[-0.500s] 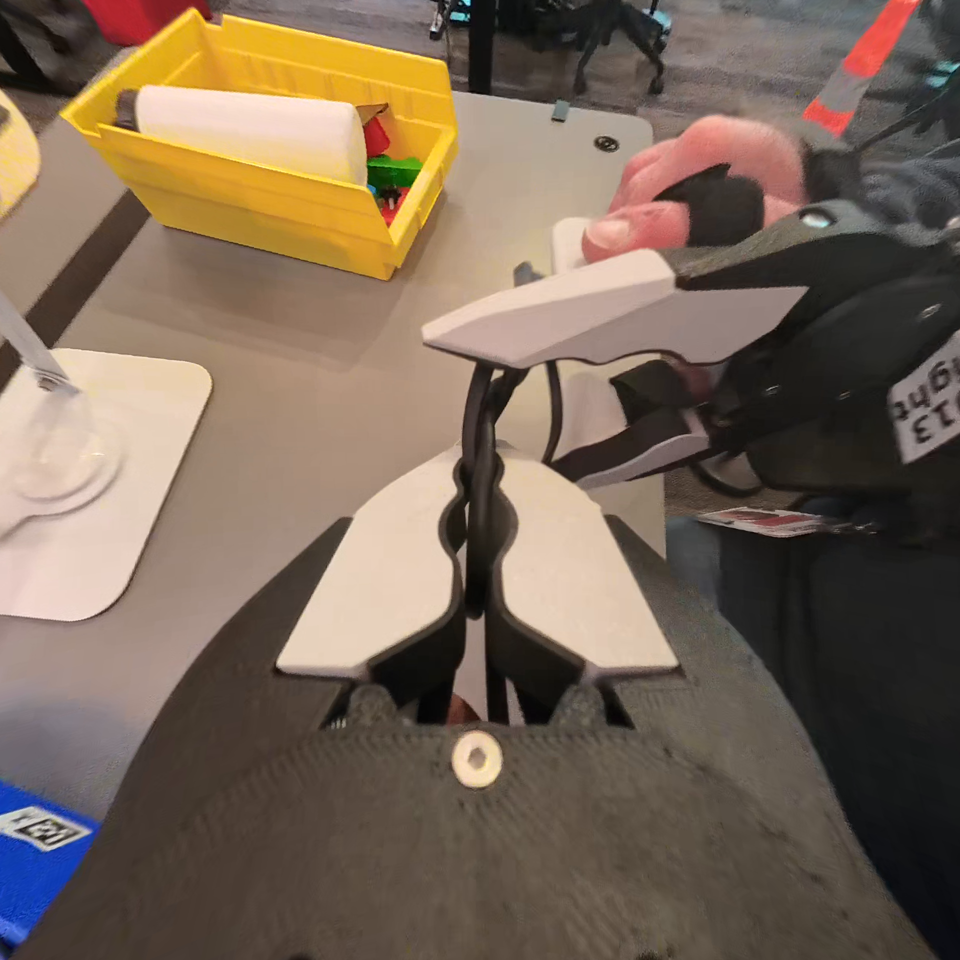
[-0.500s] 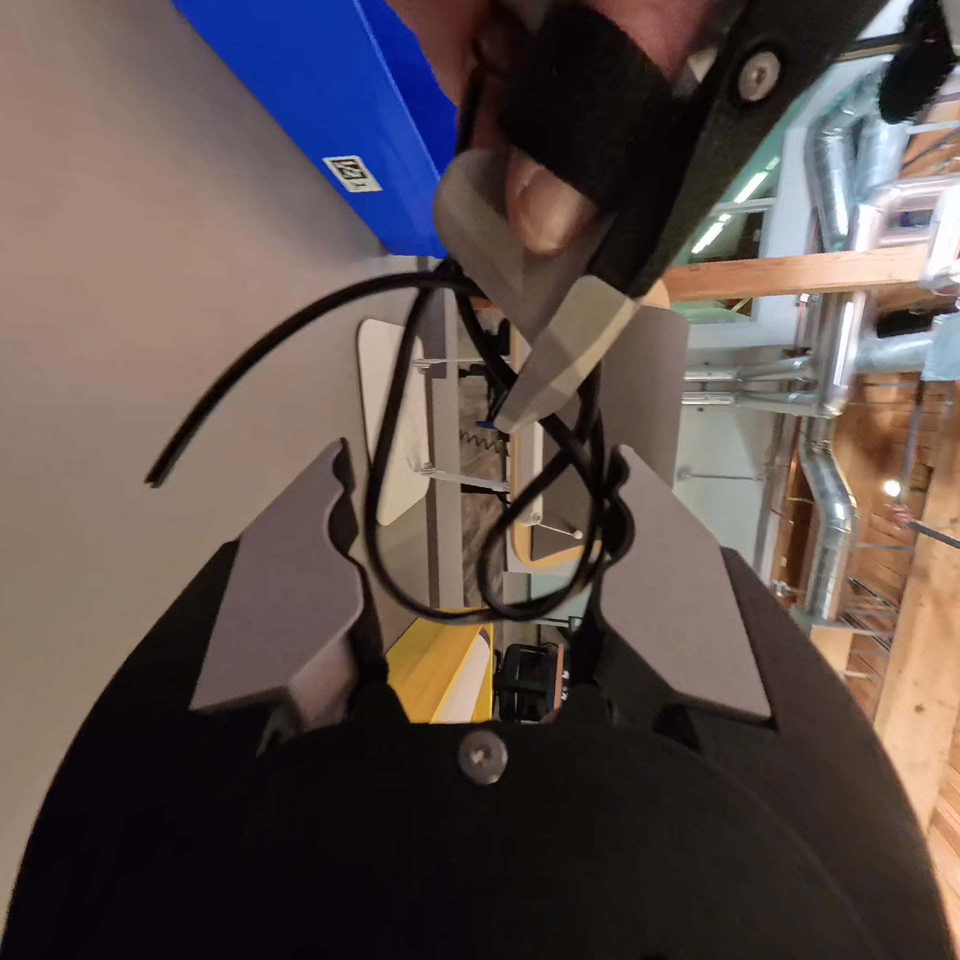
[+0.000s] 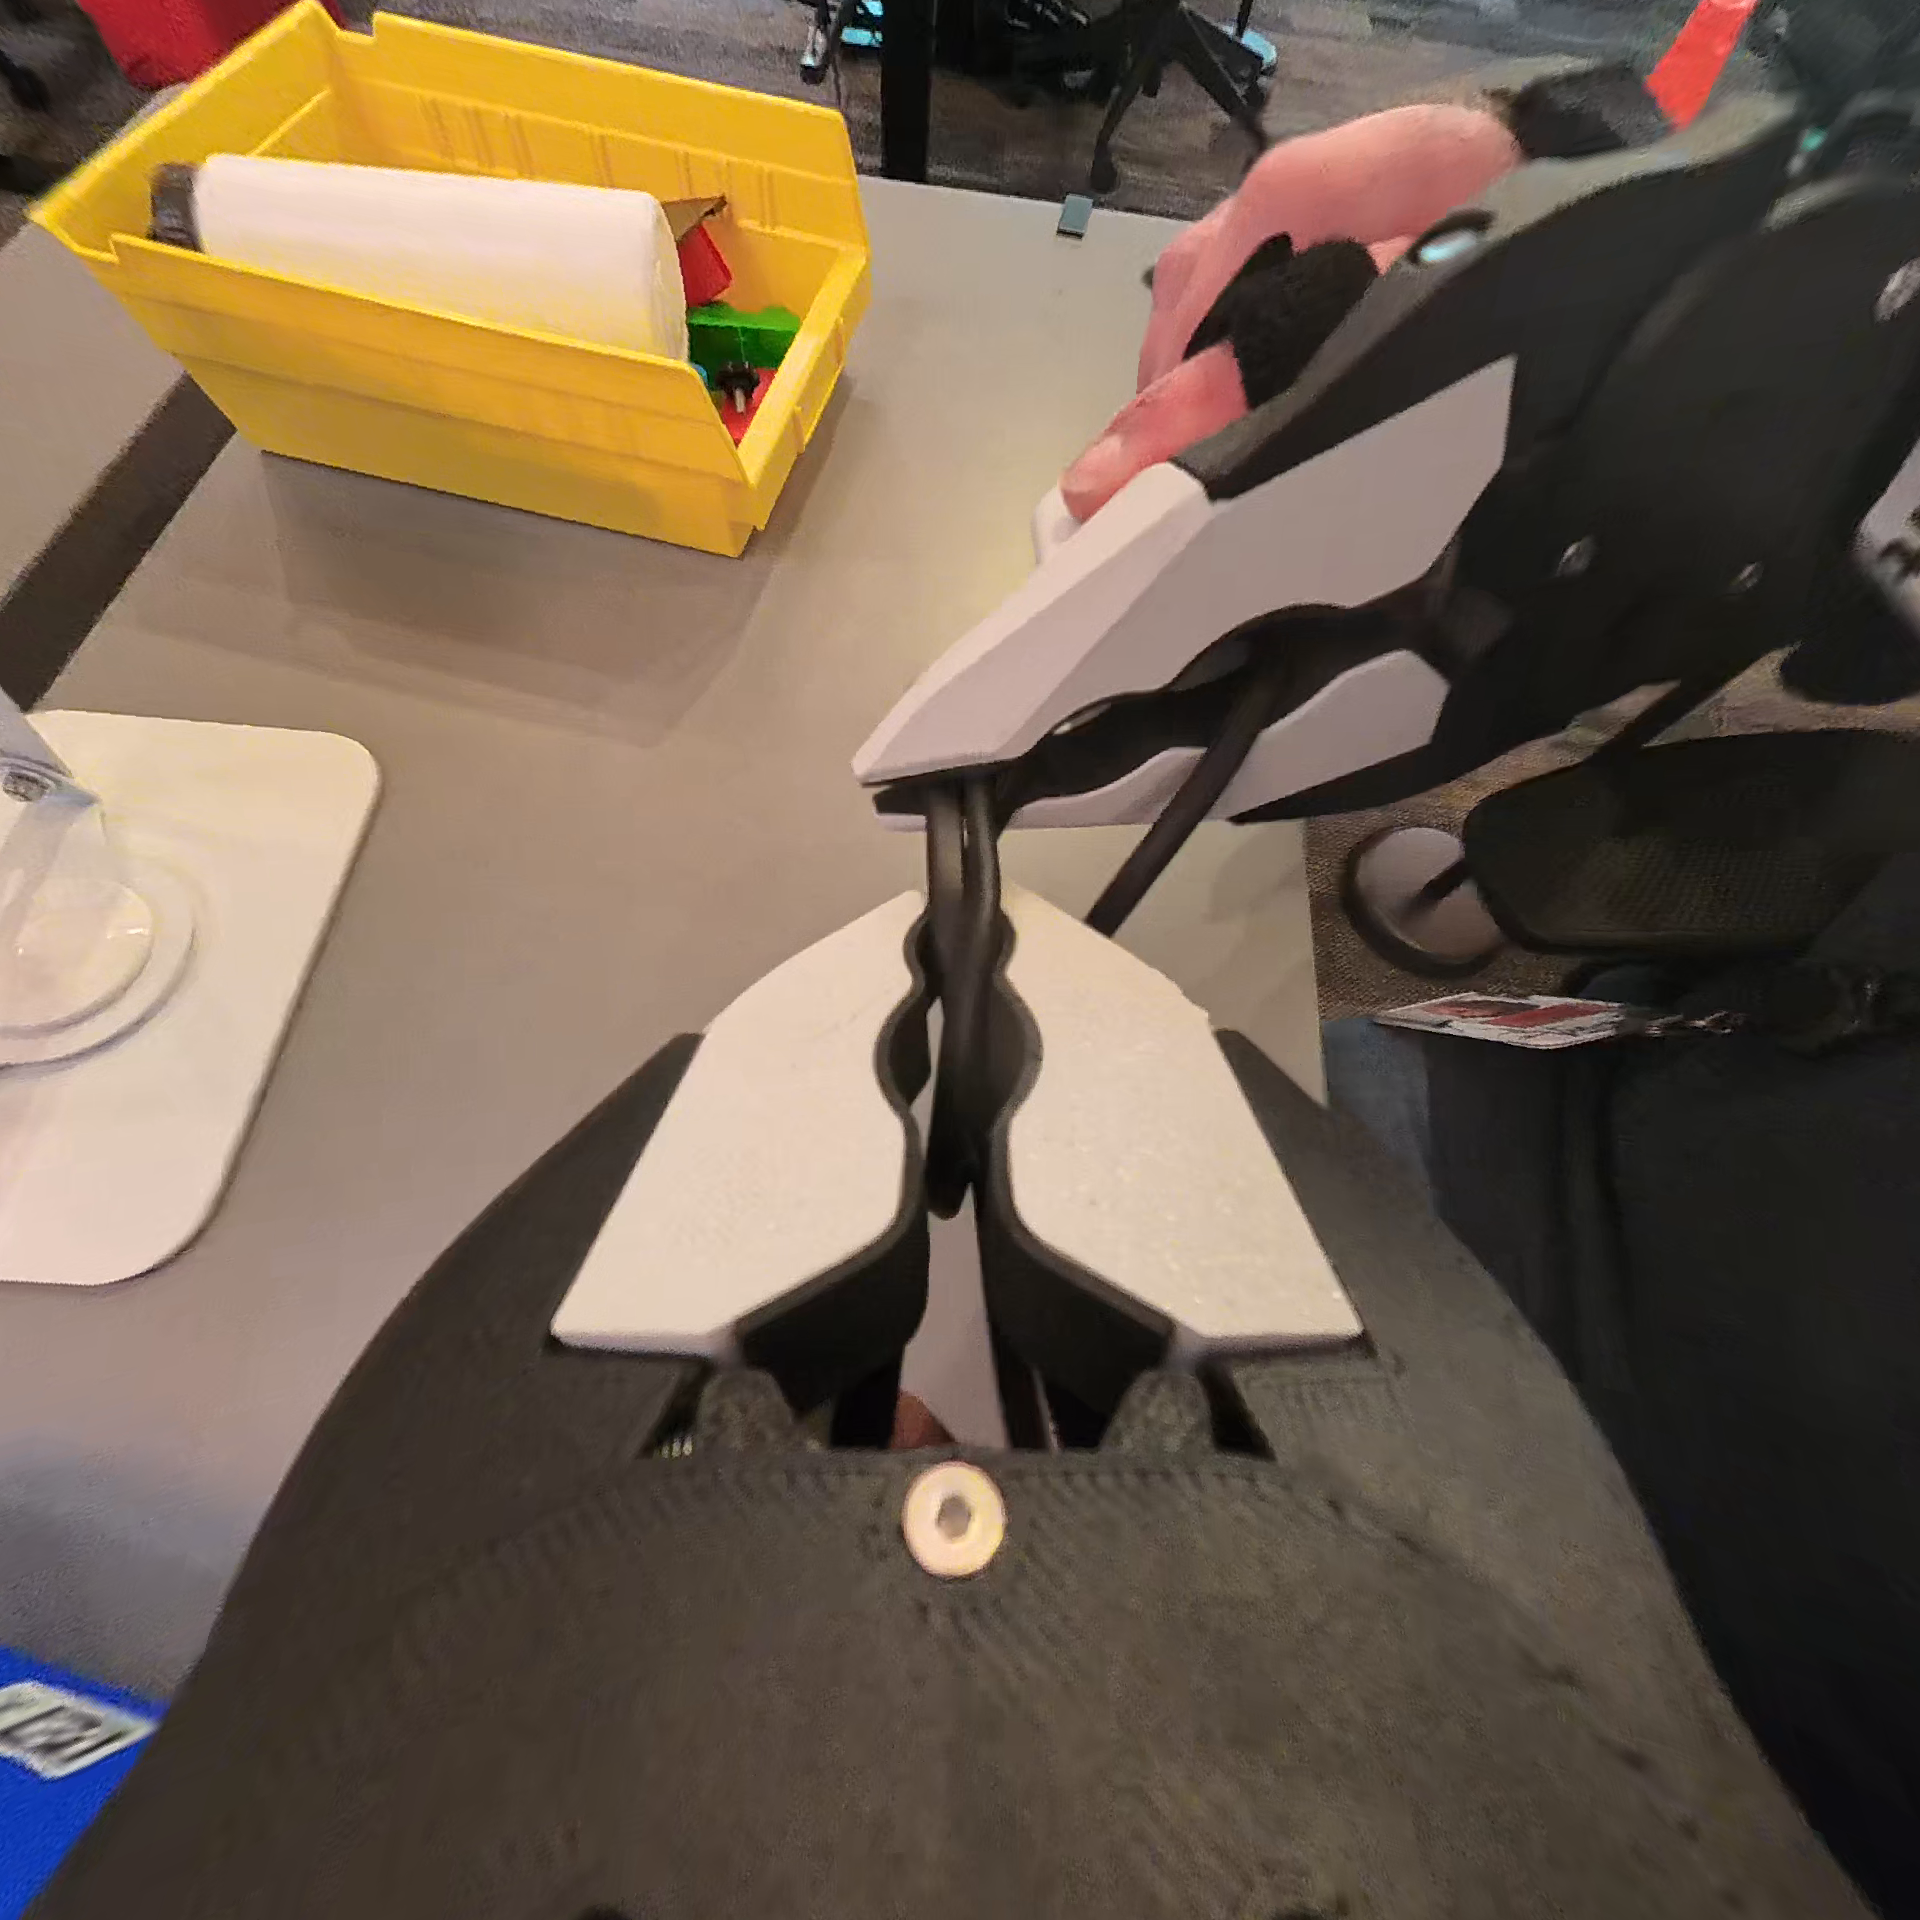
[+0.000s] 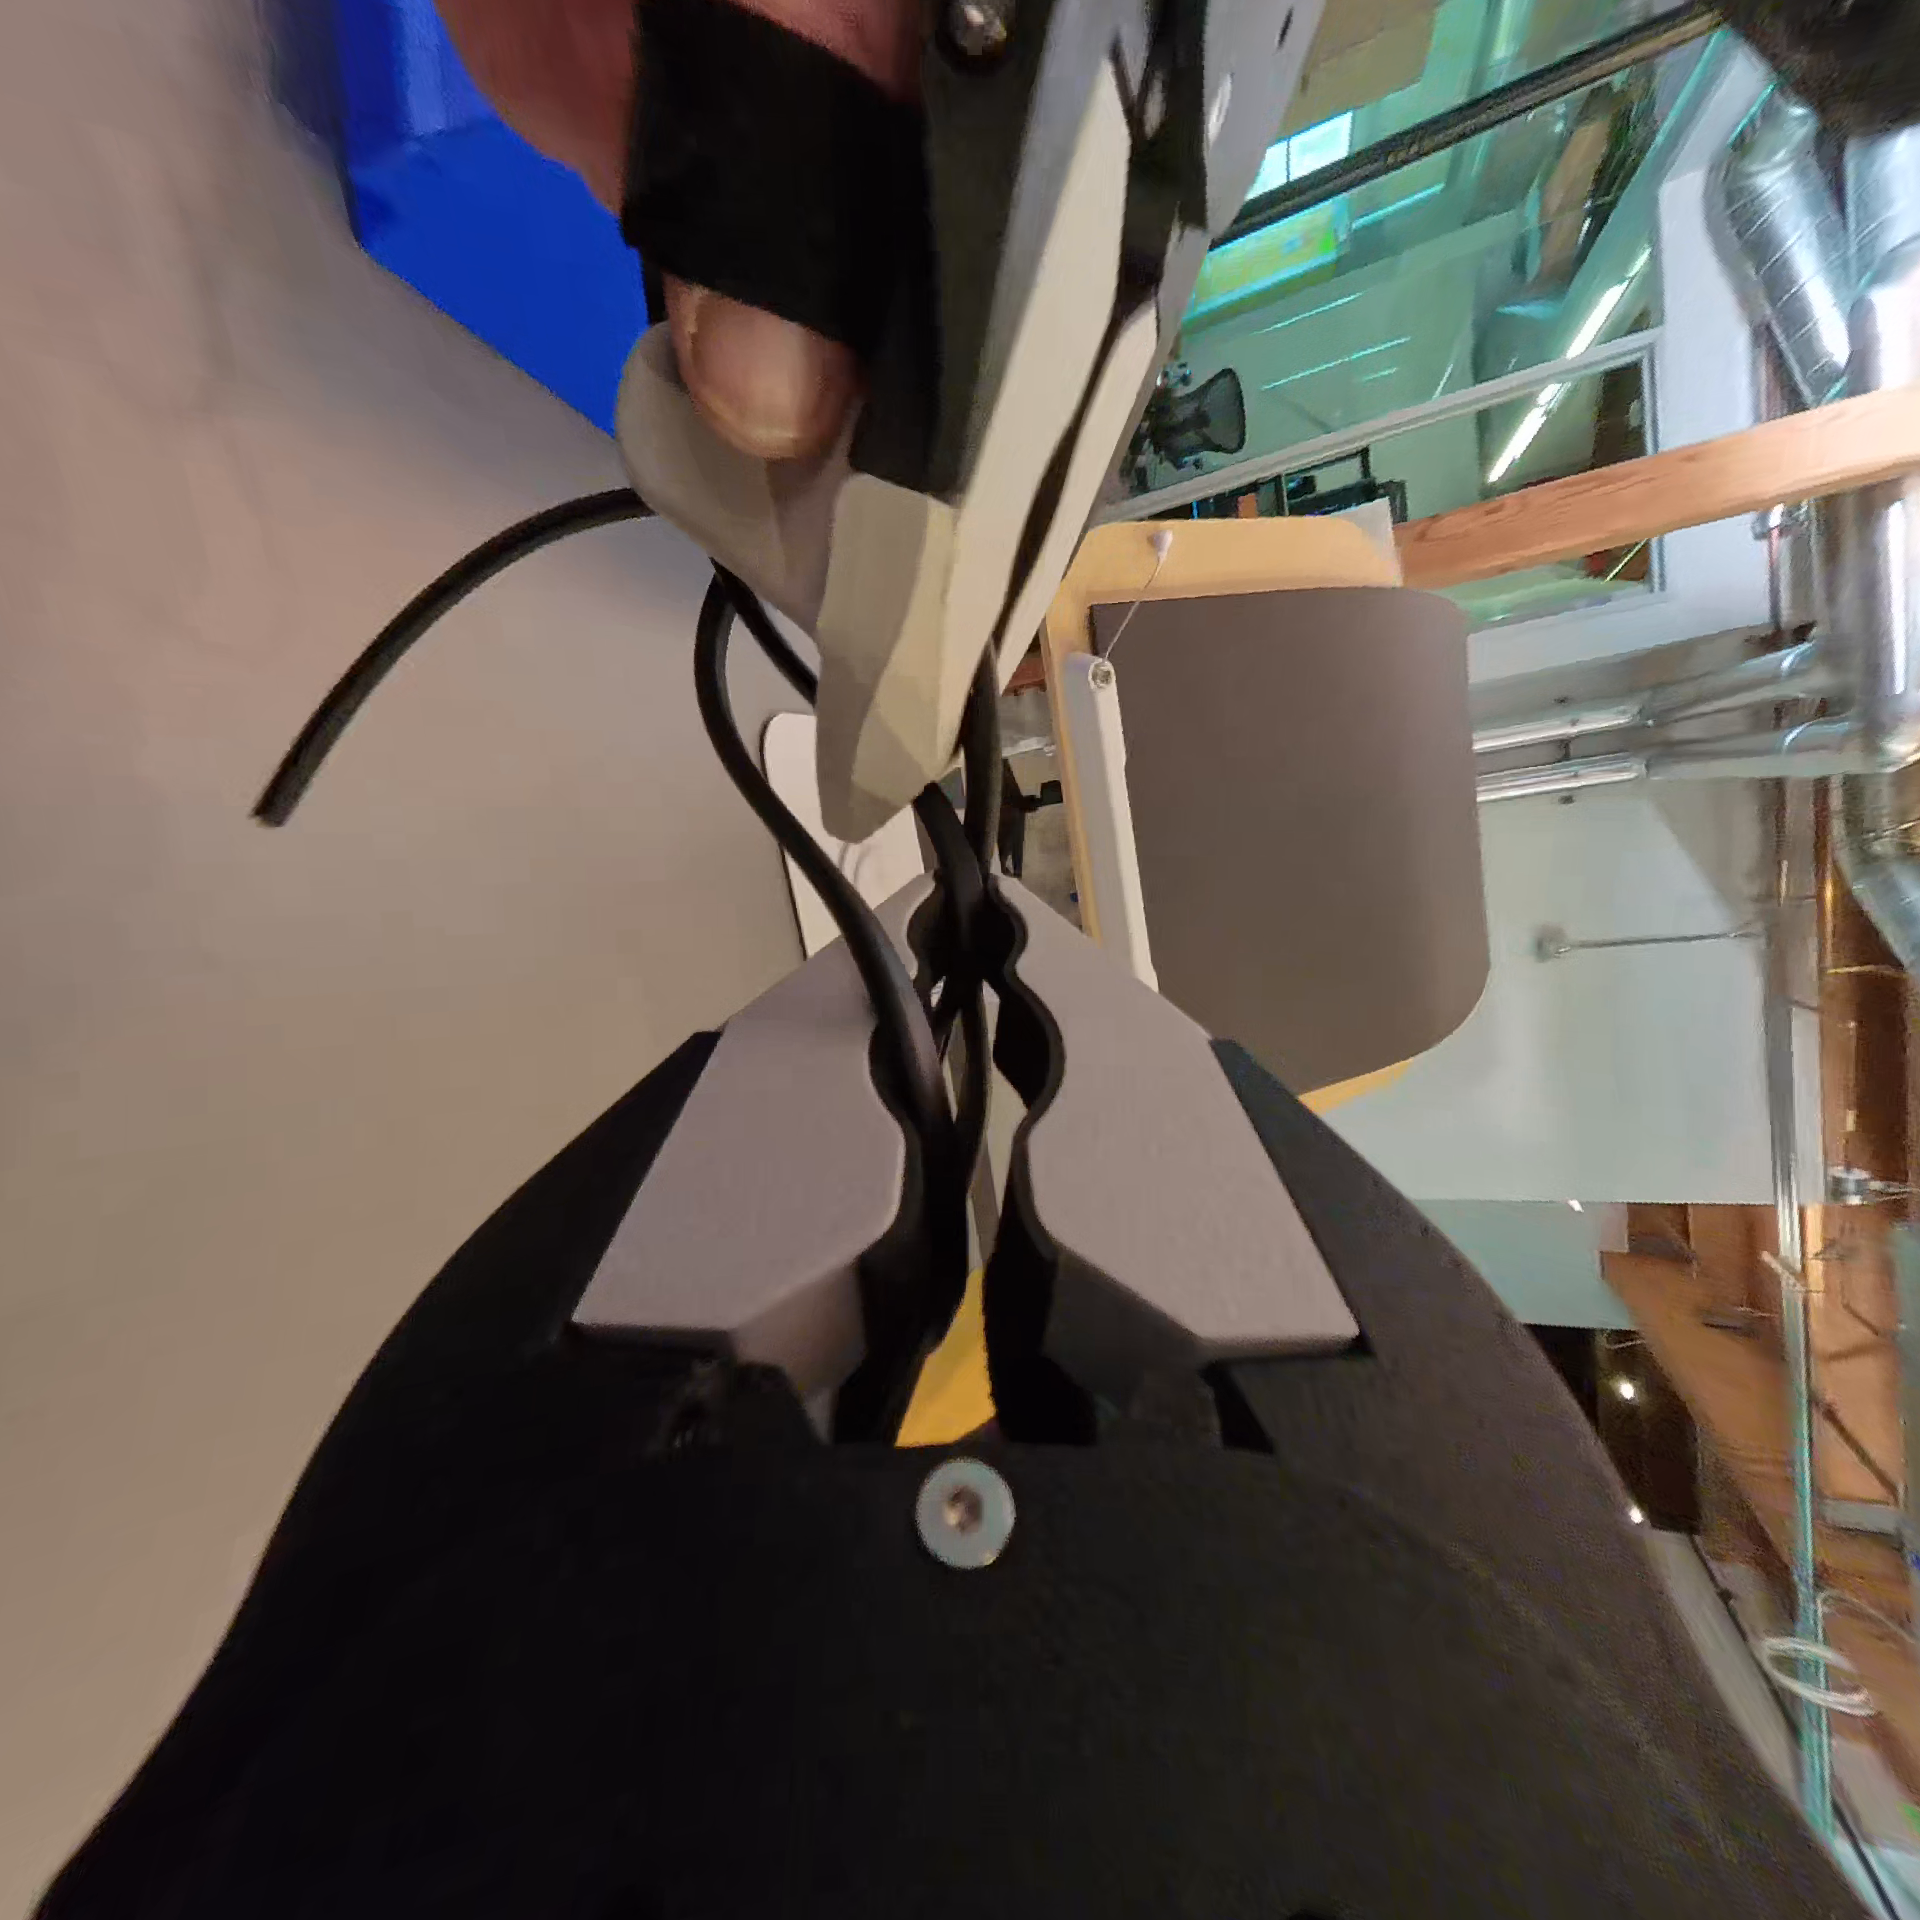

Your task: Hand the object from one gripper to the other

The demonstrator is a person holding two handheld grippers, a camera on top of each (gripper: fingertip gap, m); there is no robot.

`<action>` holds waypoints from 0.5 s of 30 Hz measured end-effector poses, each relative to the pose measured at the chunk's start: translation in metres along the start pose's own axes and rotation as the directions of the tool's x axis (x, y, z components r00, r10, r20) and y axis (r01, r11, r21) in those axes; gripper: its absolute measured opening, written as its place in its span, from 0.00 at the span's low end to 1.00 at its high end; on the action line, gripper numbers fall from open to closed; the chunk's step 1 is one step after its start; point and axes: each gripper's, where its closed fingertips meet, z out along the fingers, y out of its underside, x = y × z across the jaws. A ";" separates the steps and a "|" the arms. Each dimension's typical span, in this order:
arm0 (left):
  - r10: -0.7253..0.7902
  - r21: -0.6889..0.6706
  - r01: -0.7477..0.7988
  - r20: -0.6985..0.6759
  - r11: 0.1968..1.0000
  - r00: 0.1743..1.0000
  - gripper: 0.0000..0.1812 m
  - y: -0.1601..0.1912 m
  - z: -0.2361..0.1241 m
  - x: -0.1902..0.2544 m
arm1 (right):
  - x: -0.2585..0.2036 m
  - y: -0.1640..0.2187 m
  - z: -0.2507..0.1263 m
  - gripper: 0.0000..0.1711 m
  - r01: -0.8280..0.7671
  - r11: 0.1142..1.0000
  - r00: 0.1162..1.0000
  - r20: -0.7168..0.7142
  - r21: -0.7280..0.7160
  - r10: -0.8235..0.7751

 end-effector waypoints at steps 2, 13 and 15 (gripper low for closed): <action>0.059 0.017 -0.060 0.031 0.998 0.998 0.08 -0.005 -0.003 0.000 | -0.002 0.001 0.000 0.00 -0.079 0.997 0.996 0.052 0.012 0.078; 0.433 -0.138 -0.411 0.237 0.901 0.870 0.35 -0.015 -0.028 0.006 | -0.025 0.013 0.004 0.00 -0.542 0.840 0.767 0.384 -0.040 0.513; 0.523 -0.216 -0.478 0.280 0.852 0.805 0.38 -0.014 -0.026 0.006 | -0.035 0.007 0.004 0.00 -0.668 0.741 0.623 0.489 -0.075 0.611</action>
